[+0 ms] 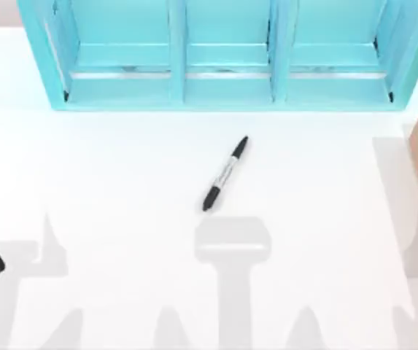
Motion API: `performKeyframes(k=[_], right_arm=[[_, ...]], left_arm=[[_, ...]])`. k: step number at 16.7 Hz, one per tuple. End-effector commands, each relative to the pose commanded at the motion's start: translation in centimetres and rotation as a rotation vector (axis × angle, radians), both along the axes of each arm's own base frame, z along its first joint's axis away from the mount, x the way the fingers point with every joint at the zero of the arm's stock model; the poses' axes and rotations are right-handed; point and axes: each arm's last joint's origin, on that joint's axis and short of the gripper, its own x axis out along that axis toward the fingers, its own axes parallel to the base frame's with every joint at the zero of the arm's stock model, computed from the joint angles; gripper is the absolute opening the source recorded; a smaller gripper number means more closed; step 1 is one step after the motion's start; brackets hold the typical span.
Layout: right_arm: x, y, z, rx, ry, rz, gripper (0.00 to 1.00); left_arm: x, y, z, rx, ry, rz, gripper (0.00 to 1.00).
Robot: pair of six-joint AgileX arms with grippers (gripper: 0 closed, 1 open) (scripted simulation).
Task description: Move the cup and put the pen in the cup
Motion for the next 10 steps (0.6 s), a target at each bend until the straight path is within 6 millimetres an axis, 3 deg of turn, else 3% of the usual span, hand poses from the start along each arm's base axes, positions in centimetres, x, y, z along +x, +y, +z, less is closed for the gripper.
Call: performKeyframes(k=[5,10], right_arm=[[0.0,-0.2,1.1,-0.016,0.057,-0.018,1.00],[1.5,-1.0,6.1,-0.073,0.322,-0.075,1.00]], left_arm=[[0.0,0.0,0.0,0.000,0.000,0.000,1.00],[0.0,0.0,0.0,0.000,0.000,0.000,1.00]])
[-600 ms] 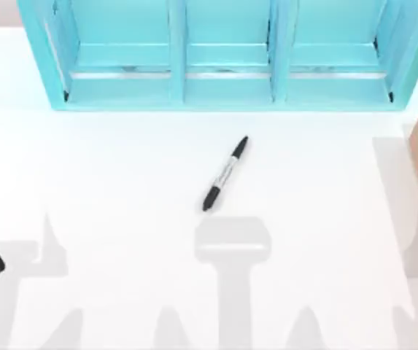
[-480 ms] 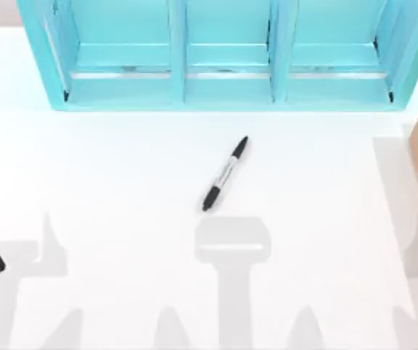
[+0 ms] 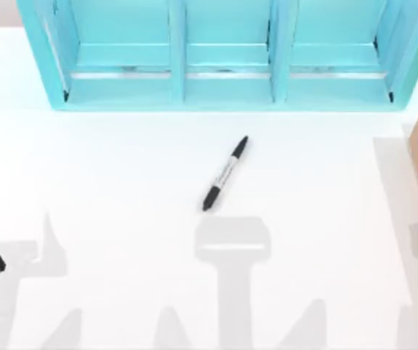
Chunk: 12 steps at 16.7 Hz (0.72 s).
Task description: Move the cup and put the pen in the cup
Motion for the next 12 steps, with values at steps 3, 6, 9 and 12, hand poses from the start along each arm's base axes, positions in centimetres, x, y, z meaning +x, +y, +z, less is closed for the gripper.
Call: performKeyframes(k=[3,6,9,12], right_arm=[[3.1,-1.1,2.9,-0.017,0.267,-0.033,1.00],[7.2,-2.9,4.3,-0.010,0.554,-0.052,1.00],[11.2,-5.1,4.9,0.016,0.800,-0.056,1.00],[15.0,-7.5,4.3,0.056,1.009,-0.046,1.00]], left_arm=[[0.0,0.0,0.0,0.000,0.000,0.000,1.00],[0.0,0.0,0.0,0.000,0.000,0.000,1.00],[0.0,0.0,0.0,0.000,0.000,0.000,1.00],[0.0,0.0,0.0,0.000,0.000,0.000,1.00]])
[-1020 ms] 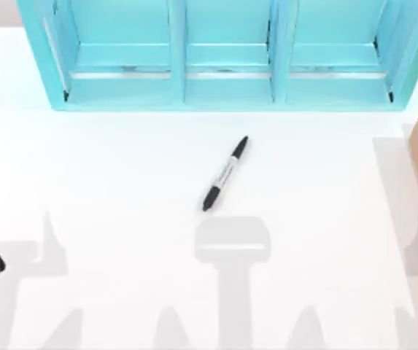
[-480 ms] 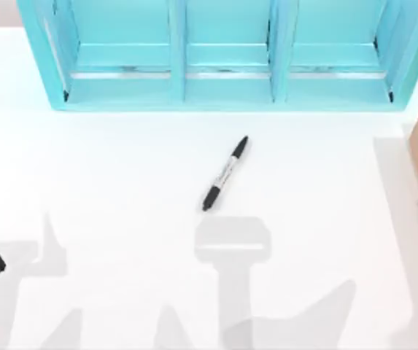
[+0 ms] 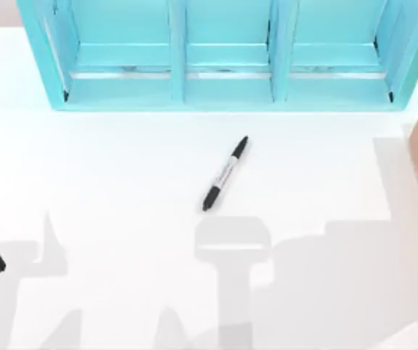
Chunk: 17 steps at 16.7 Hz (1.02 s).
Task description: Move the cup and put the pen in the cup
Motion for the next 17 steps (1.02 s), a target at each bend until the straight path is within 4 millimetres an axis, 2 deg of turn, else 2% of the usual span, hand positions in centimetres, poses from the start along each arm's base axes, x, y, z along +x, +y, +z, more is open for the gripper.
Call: performKeyframes(k=[3,6,13,17], right_arm=[[2.7,-2.1,-0.8,0.042,0.140,-0.002,1.00],[4.3,-3.5,-1.5,0.071,0.217,-0.001,1.00],[4.7,-3.7,-1.8,0.076,0.232,0.003,1.00],[4.9,-3.8,-4.7,0.079,0.238,-0.001,1.00]], left_arm=[[0.0,0.0,0.0,0.000,0.000,0.000,1.00],[0.0,0.0,0.0,0.000,0.000,0.000,1.00],[0.0,0.0,0.0,0.000,0.000,0.000,1.00],[0.0,0.0,0.0,0.000,0.000,0.000,1.00]])
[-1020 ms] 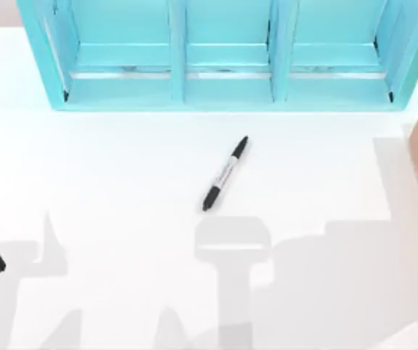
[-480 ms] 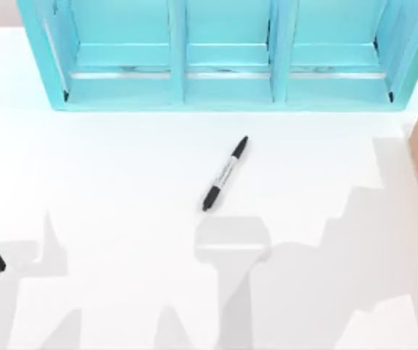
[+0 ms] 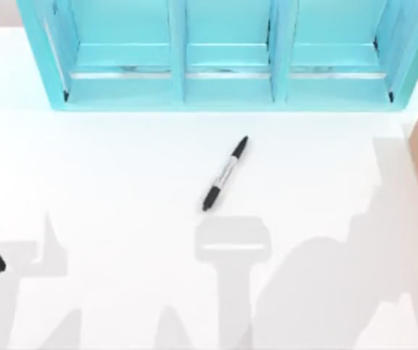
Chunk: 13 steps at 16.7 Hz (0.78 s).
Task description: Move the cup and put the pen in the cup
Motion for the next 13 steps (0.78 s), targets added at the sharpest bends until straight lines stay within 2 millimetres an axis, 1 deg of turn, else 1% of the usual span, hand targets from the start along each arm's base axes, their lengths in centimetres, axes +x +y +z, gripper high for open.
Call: performKeyframes(k=[4,6,8,11,13], right_arm=[[0.1,0.0,-4.5,-0.006,-0.015,0.000,1.00],[-0.1,0.0,-6.3,-0.003,-0.008,0.000,1.00],[-0.3,0.0,-6.9,-0.002,-0.005,0.000,1.00],[-0.3,0.0,-6.9,-0.002,-0.005,0.000,1.00],[-0.3,0.0,-6.9,-0.002,-0.005,0.000,0.85]], left_arm=[[0.0,0.0,0.0,0.000,0.000,0.000,1.00],[0.0,0.0,0.0,0.000,0.000,0.000,1.00],[0.0,0.0,0.0,0.000,0.000,0.000,1.00],[0.0,0.0,0.0,0.000,0.000,0.000,1.00],[0.0,0.0,0.0,0.000,0.000,0.000,1.00]])
